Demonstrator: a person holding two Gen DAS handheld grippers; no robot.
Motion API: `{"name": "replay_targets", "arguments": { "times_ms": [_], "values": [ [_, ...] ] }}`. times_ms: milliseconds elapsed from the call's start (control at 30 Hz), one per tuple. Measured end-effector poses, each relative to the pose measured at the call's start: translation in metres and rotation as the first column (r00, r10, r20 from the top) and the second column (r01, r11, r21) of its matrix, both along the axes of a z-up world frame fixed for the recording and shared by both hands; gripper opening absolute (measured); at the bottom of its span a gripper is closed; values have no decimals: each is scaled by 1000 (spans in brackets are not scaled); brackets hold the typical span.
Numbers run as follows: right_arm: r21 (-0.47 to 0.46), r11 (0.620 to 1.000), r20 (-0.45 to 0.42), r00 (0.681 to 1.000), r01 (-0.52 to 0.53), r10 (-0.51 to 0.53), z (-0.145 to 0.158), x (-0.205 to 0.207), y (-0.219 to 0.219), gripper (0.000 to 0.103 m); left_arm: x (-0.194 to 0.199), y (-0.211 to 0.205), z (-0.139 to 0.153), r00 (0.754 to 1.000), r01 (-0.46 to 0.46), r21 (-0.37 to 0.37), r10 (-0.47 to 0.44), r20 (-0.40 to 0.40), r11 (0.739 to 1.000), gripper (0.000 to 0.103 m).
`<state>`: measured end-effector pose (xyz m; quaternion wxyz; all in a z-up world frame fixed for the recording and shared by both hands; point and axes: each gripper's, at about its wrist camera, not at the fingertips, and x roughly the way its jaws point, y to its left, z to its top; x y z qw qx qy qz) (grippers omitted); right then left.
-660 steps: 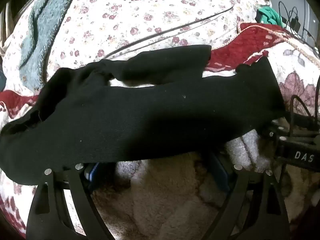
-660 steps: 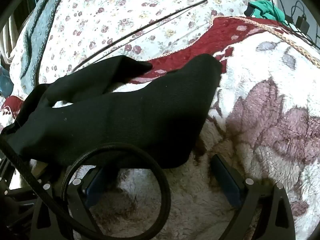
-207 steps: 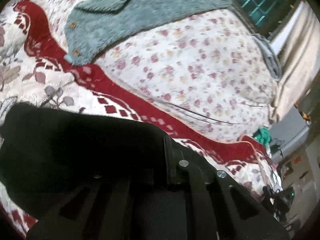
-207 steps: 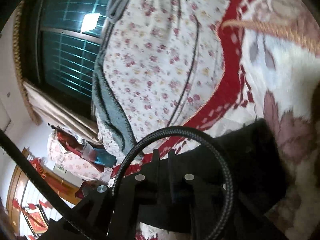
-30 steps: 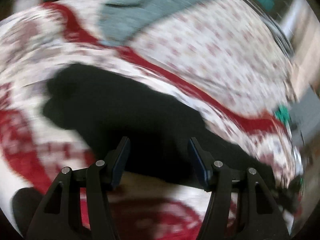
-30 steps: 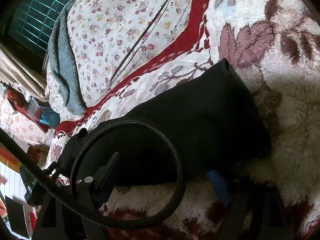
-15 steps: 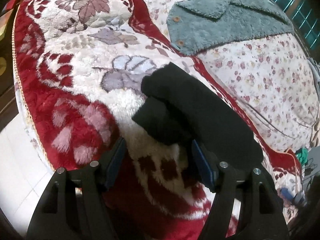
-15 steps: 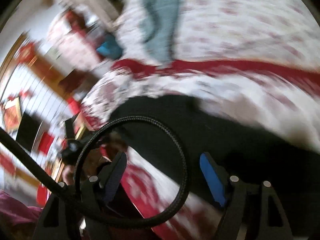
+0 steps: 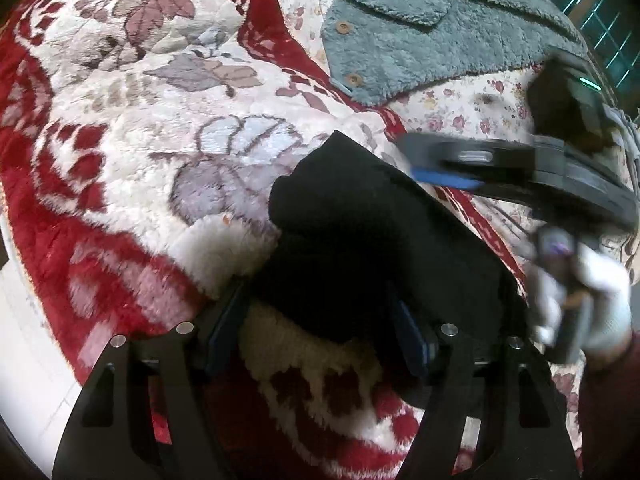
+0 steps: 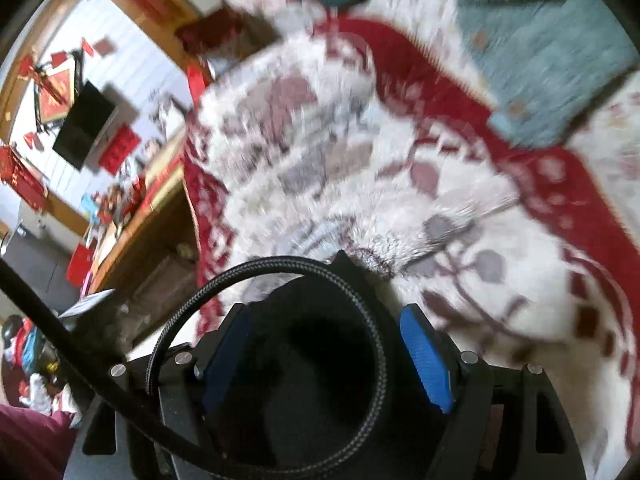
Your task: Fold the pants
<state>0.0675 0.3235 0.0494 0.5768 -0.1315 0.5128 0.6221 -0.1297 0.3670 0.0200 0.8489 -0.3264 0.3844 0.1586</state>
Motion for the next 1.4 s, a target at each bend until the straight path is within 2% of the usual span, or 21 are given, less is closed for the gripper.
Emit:
{"name": "replay_targets", "arguments": {
  "times_ms": [67, 100, 133, 167, 233, 267, 433, 500, 567, 633, 667, 733, 867, 967, 1000, 1133, 1200, 1233, 1267, 1333, 1400],
  "values": [
    [-59, 998, -18, 999, -27, 26, -21, 1, 16, 58, 2, -1, 0, 1000, 8, 6, -8, 12, 1000, 69],
    [-62, 997, -5, 999, -45, 45, -27, -3, 17, 54, 2, 0, 0, 1000, 16, 6, -16, 18, 1000, 69],
    [-49, 997, 27, 998, -55, 56, -26, -7, 15, 47, 3, 1, 1, 999, 27, 6, -27, 33, 1000, 53],
    [-34, 997, 52, 997, -63, 65, -22, -11, 12, 43, 4, 2, 2, 997, 49, -1, -49, 52, 999, 33],
    [-18, 998, 88, 994, -61, 63, -14, -16, 6, 20, 8, 5, 4, 994, 83, -13, -82, 69, 996, 19],
    [0, 998, 103, 993, -62, 61, -7, -18, 4, 17, 9, 5, 7, 993, 93, 2, -93, 74, 996, 17],
    [140, 988, 121, 992, -60, 43, 29, -29, -5, 16, -7, -1, 38, 986, 96, 143, -114, 120, 985, 16],
    [145, 988, 136, 990, -49, 29, 24, -34, 3, 16, -9, 1, 37, 993, 73, 170, -86, 75, 983, 16],
    [117, 993, 178, 984, -14, -7, 5, -40, 14, 21, -5, 9, 21, 999, 47, 131, -46, -11, 990, 17],
    [49, 998, 198, 979, 30, -39, -24, -42, 23, 57, -2, 18, 6, 999, 24, 50, -22, -42, 998, 20],
    [59, 996, 189, 979, 65, -75, -25, -39, 19, 61, -4, 19, 7, 999, 14, 35, -13, -30, 999, 23],
    [56, 991, 130, 984, 119, -125, -19, -30, 11, 61, -7, 18, 12, 1000, 12, 36, -12, -20, 999, 27],
    [123, 979, 97, 979, 166, -178, 16, -24, -45, 61, -19, 13, 22, 999, -22, 61, 24, -39, 998, 35],
    [176, 955, 48, 968, 237, -248, 33, -22, -115, 61, -32, 8, 37, 994, -100, 161, 107, -35, 982, 35],
    [189, 945, 29, 960, 268, -279, 36, -23, -143, 61, -35, 7, 40, 993, -107, 171, 112, -21, 980, 35],
    [216, 888, -8, 910, 406, -414, 44, -37, -250, 61, -36, -7, 56, 998, -58, 159, 55, 21, 986, 37],
    [215, 844, -30, 867, 492, -498, 41, -49, -308, 62, -30, -25, 62, 999, -12, 166, 6, 39, 986, 51],
    [210, 817, -49, 840, 537, -540, 37, -57, -338, 62, -26, -34, 64, 999, 6, 160, -14, 51, 987, 62],
    [204, 786, -66, 809, 583, -584, 33, -65, -367, 63, -19, -47, 66, 996, 42, 145, -53, 71, 989, 65],
    [178, 723, -83, 743, 667, -665, 24, -82, -417, 66, -3, -73, 66, 989, 118, 126, -128, 77, 985, 65],
    [140, 654, -109, 668, 743, -736, 14, -97, -461, 66, 14, -103, 67, 971, 219, 110, -227, 72, 970, 65]
  ]
}}
